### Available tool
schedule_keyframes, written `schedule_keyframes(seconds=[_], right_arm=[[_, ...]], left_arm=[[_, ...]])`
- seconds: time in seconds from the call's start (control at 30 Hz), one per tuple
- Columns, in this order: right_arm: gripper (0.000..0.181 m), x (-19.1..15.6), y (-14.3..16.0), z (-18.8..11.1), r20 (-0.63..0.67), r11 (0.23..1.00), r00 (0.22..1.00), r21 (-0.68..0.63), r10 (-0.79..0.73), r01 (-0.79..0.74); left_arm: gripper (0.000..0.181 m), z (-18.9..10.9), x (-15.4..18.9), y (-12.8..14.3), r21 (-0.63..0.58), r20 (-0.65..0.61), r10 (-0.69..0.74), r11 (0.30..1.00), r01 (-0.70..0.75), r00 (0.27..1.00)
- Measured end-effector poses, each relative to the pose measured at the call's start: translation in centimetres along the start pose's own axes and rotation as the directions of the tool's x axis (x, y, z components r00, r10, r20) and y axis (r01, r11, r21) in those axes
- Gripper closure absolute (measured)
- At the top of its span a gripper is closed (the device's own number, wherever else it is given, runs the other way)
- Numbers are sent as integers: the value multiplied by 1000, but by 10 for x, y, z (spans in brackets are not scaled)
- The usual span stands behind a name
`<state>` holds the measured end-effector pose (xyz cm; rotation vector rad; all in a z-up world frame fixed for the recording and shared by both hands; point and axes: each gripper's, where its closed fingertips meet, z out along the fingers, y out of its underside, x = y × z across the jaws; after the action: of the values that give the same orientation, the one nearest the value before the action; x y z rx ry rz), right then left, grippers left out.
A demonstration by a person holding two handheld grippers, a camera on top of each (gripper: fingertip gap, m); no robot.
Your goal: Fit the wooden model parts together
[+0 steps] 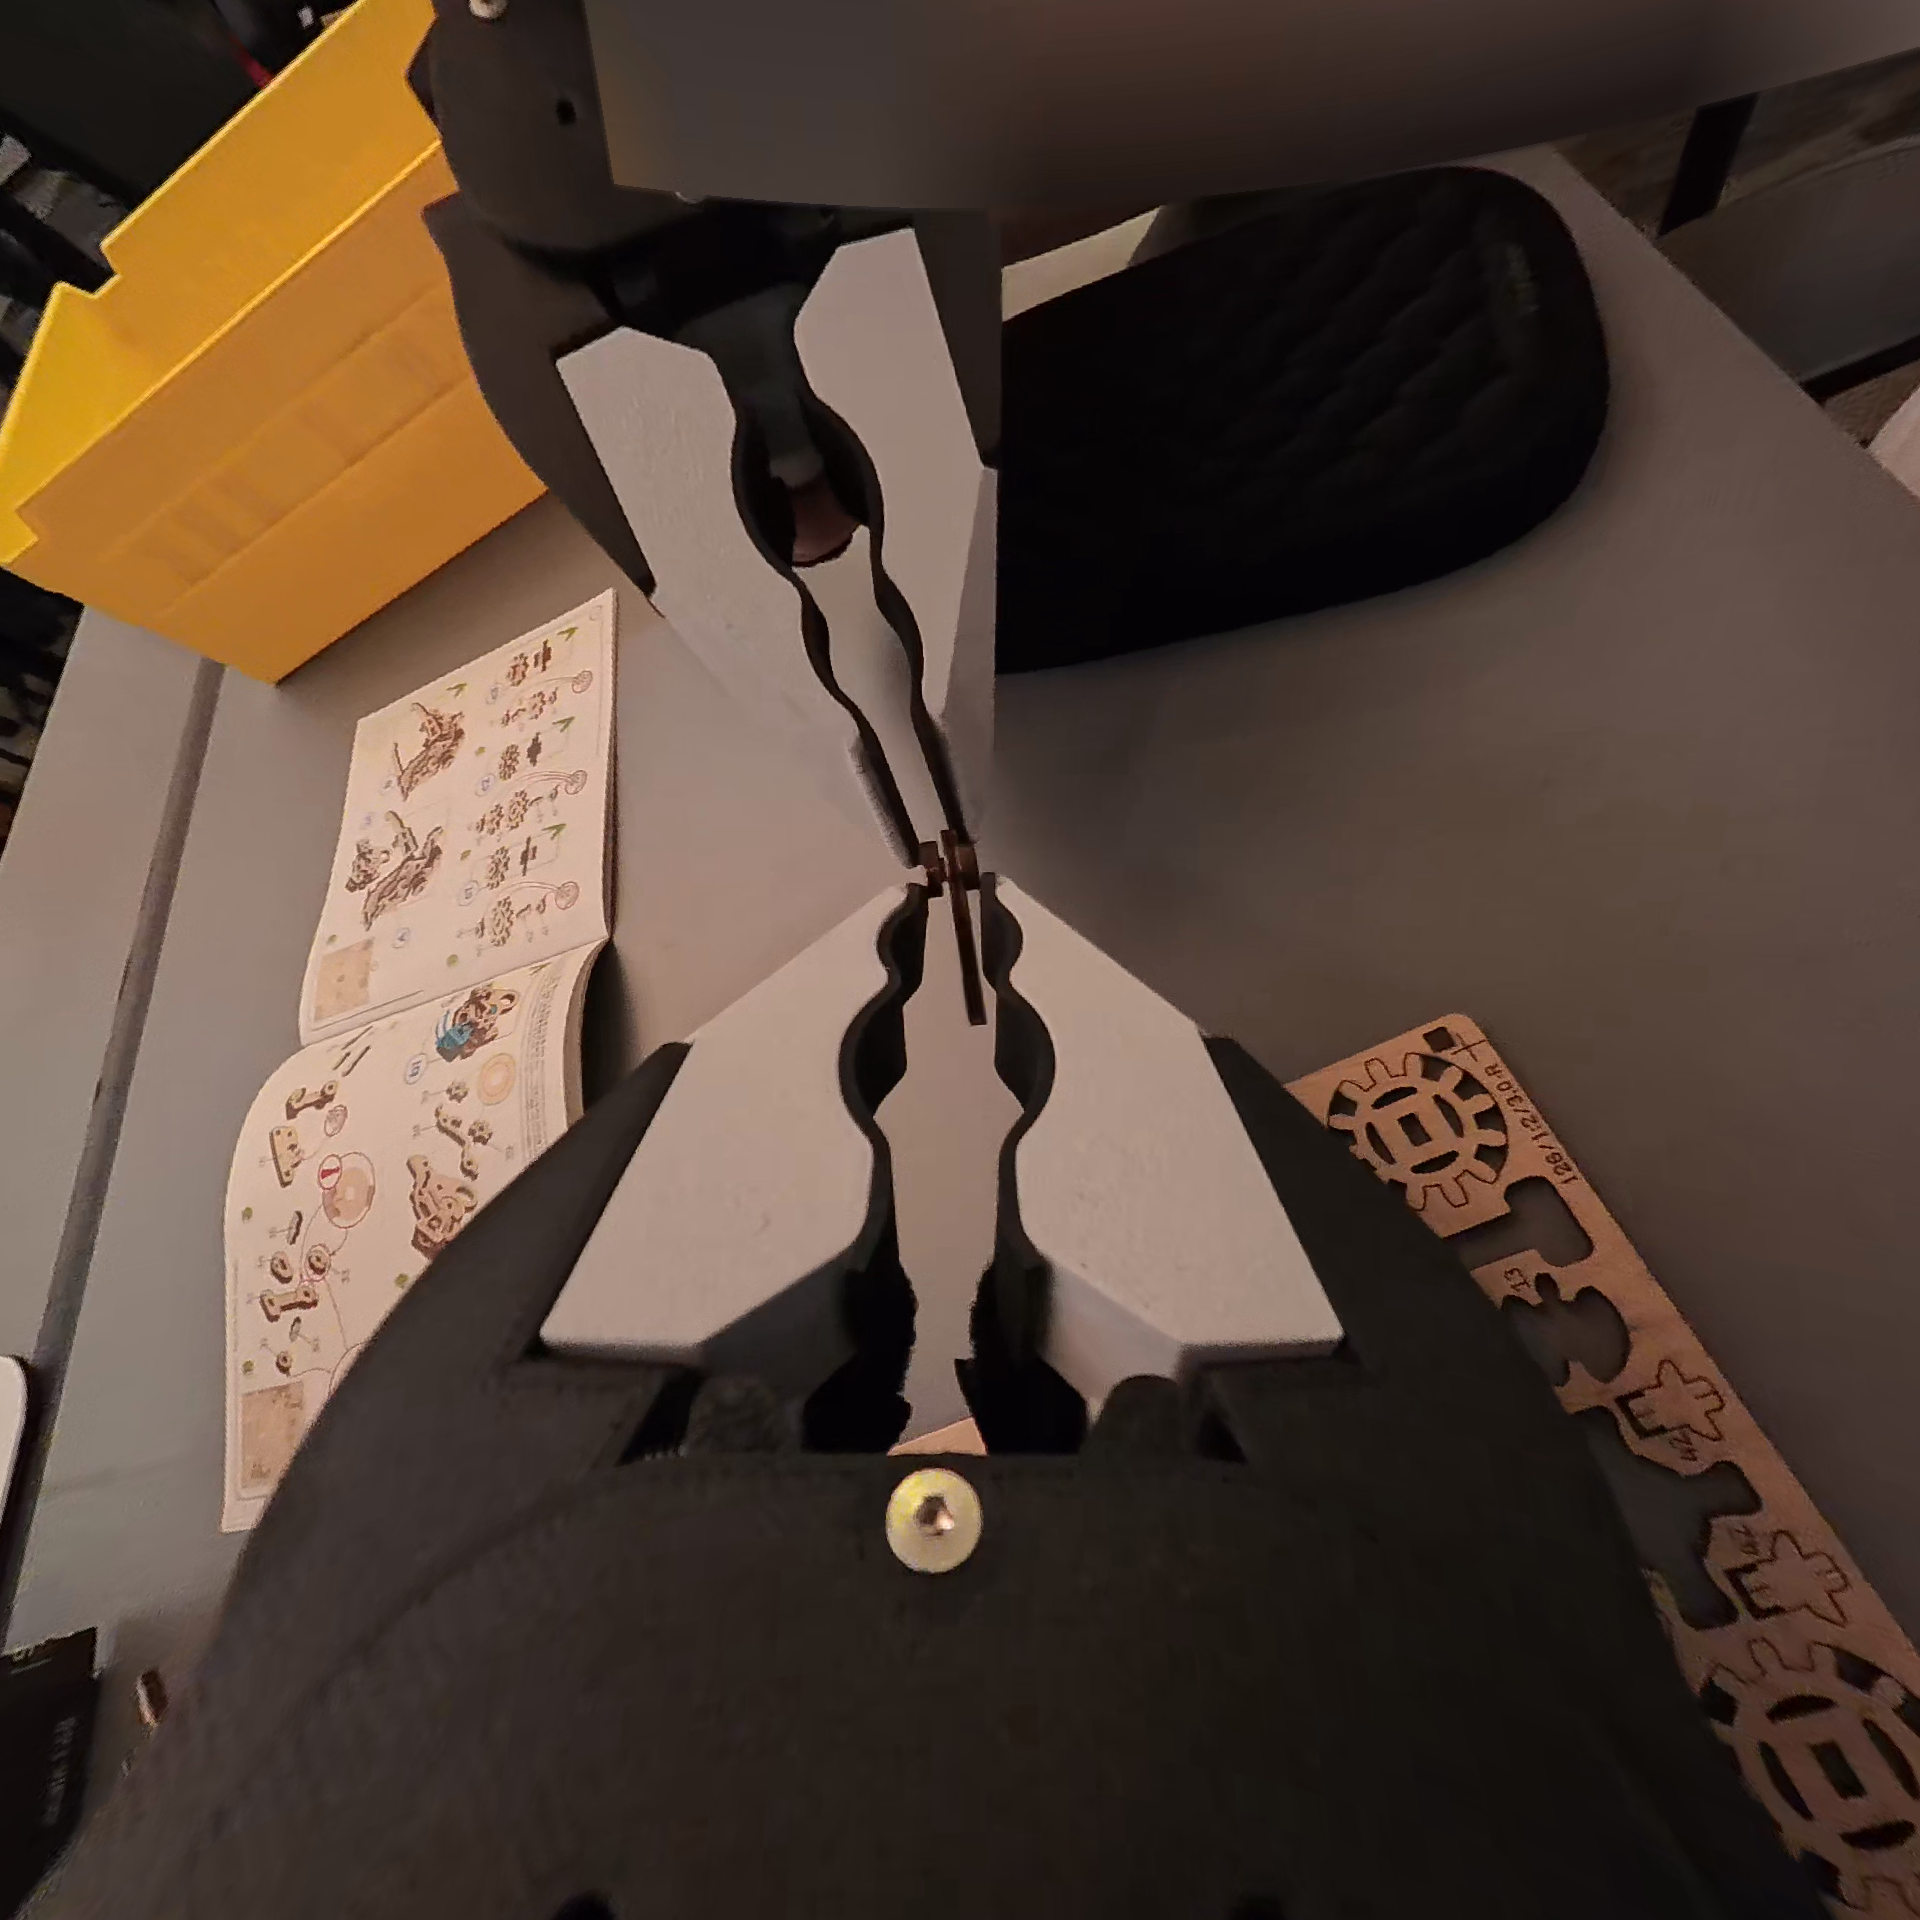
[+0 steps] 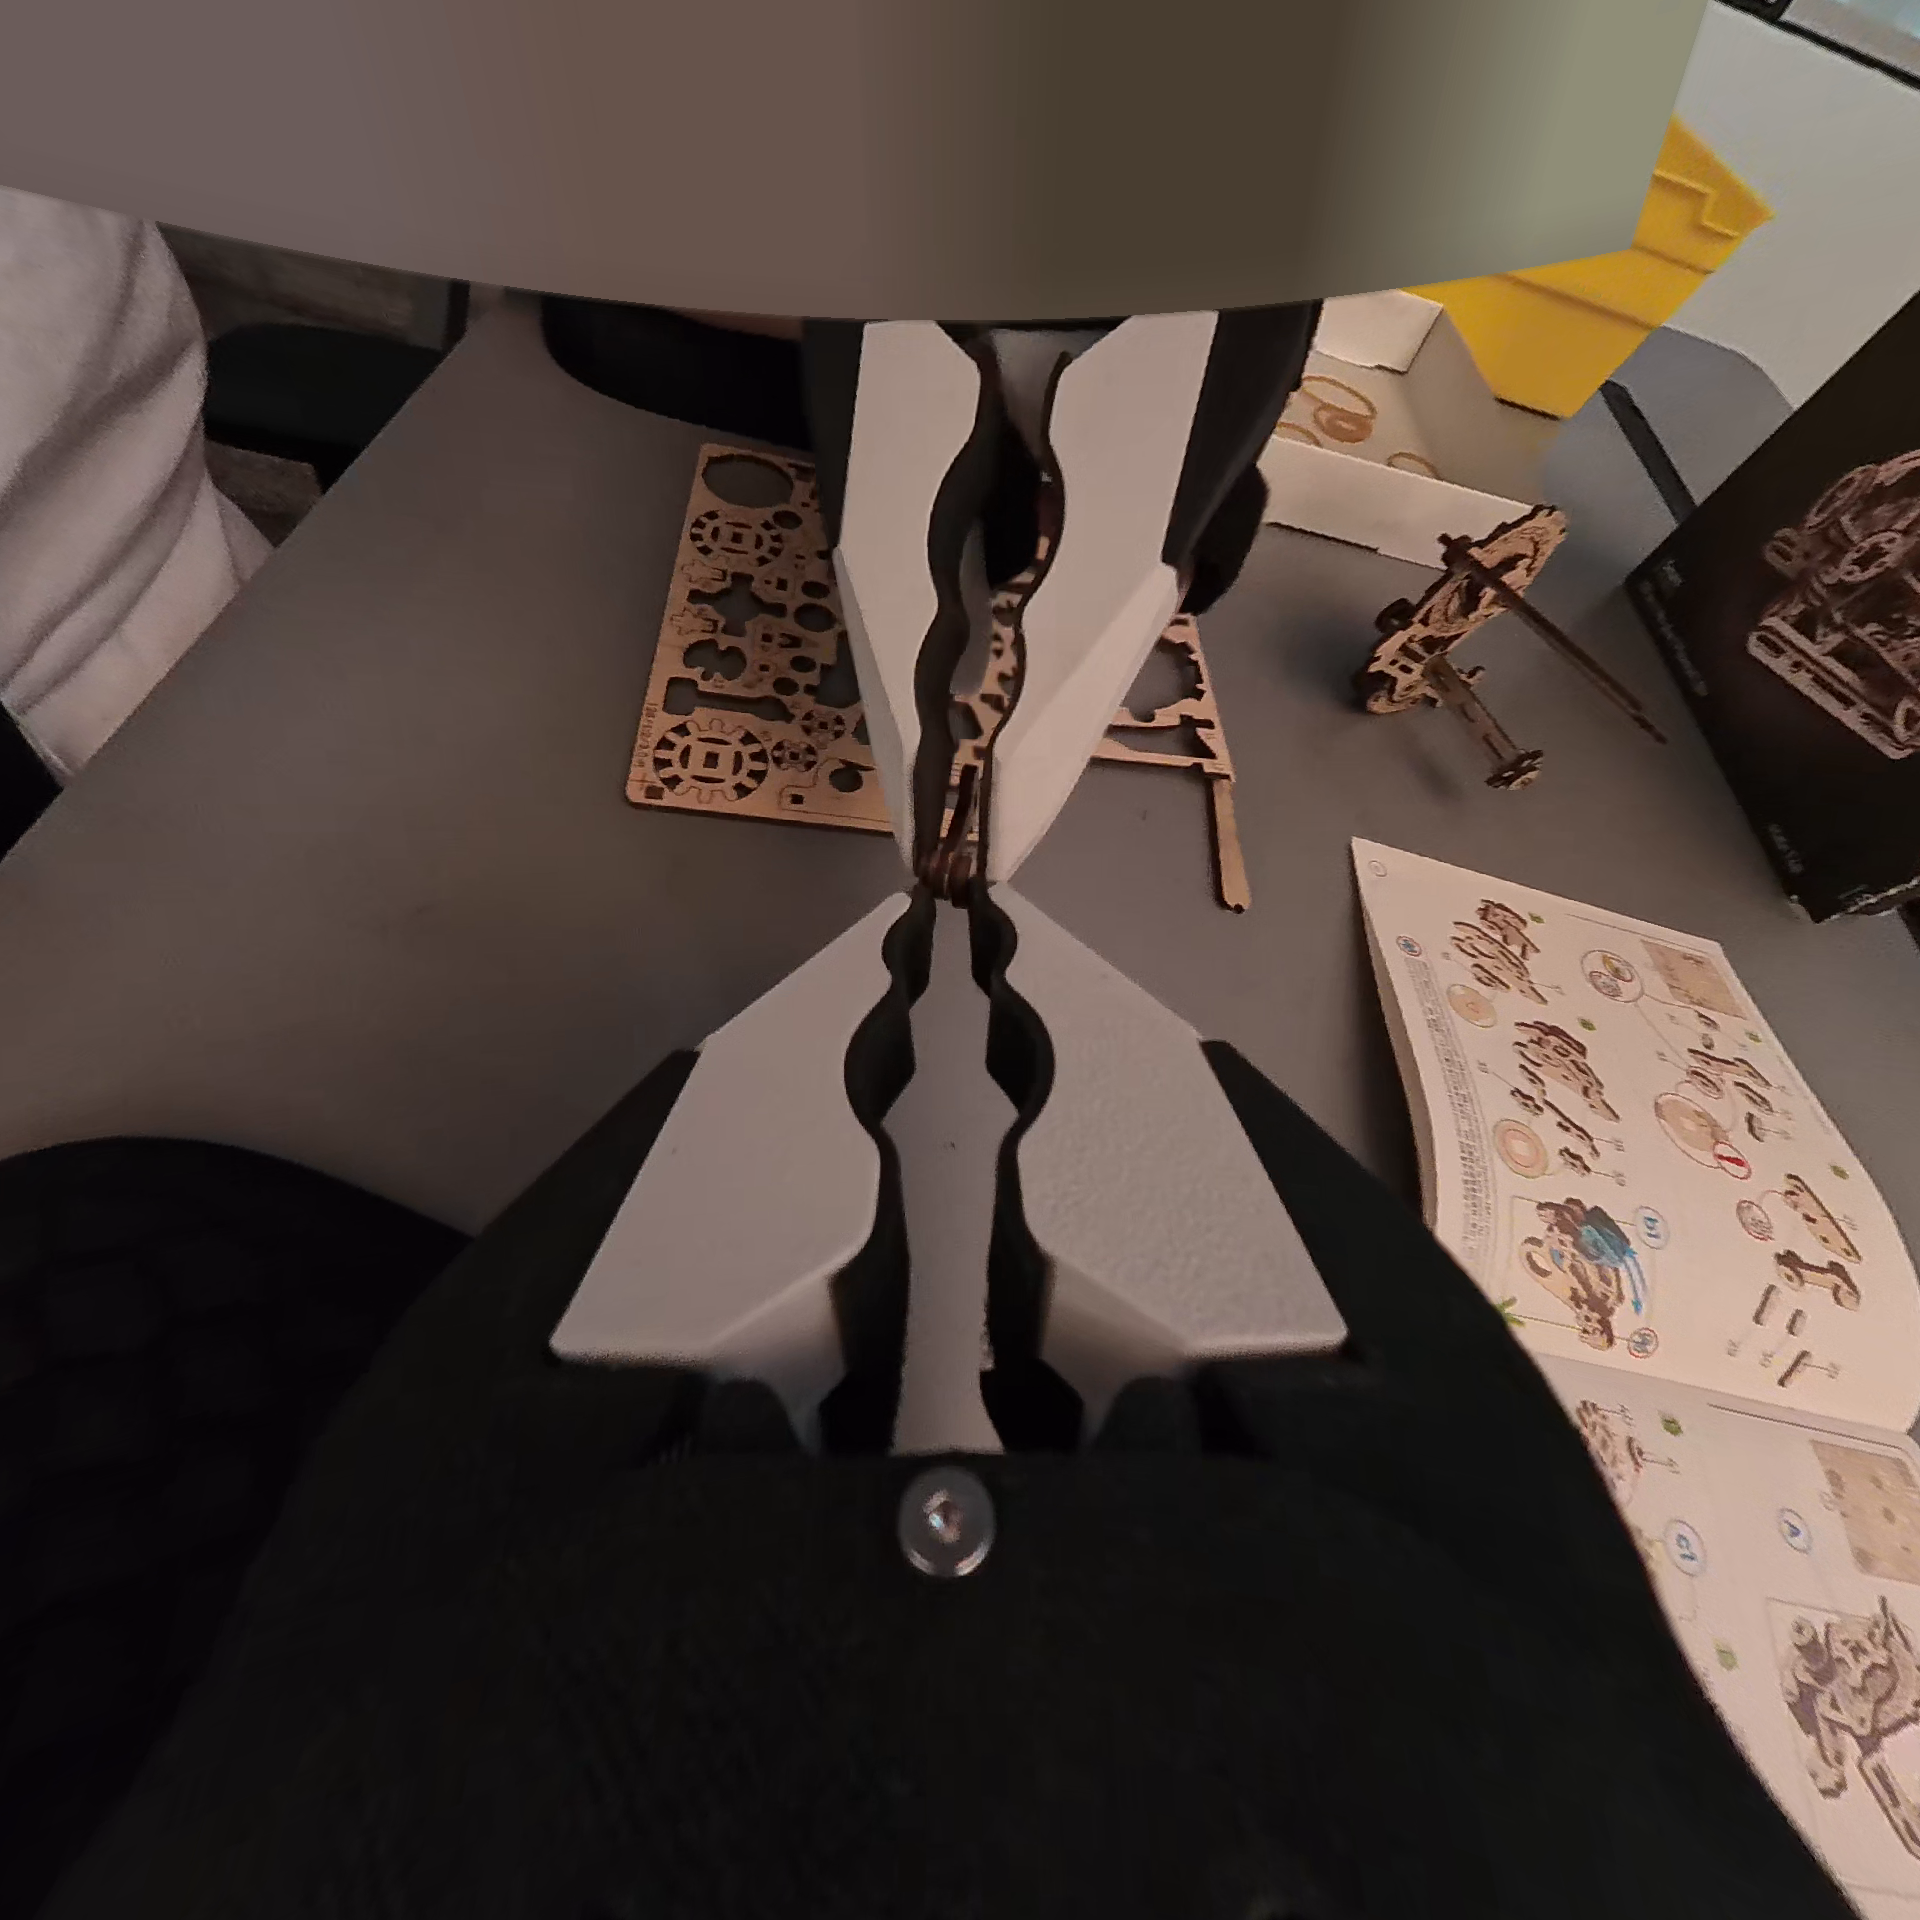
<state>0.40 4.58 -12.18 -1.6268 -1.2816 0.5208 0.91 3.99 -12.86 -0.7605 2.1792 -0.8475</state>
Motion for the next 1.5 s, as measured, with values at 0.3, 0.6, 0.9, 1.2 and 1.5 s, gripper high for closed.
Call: schedule_keyframes(seconds=[0.3, 0.6, 0.9, 1.2, 1.5], right_arm=[[176, -2, 3, 0, 24, 1000, 1000, 0, 13, -13], [176, 2, -1, -2, 17, 998, 999, 56, 30, -31], [172, 2, 2, -2, 33, 995, 995, 48, 90, -92], [173, 12, 6, 3, -99, 996, 995, -87, 0, -8], [173, 14, 4, 0, -119, 995, 992, -93, -39, 28]], left_arm=[[173, 2, 3, 3, -13, -16, -13, 1000, 13, 1000], [167, 2, -2, 0, 6, 14, -22, 1000, 22, 1000], [174, 4, -4, 1, -5, 5, -61, 998, 61, 998], [174, 5, -11, 9, -70, 28, -104, 992, 106, 994], [174, 4, -15, 6, -100, 53, -101, 989, 106, 993]])
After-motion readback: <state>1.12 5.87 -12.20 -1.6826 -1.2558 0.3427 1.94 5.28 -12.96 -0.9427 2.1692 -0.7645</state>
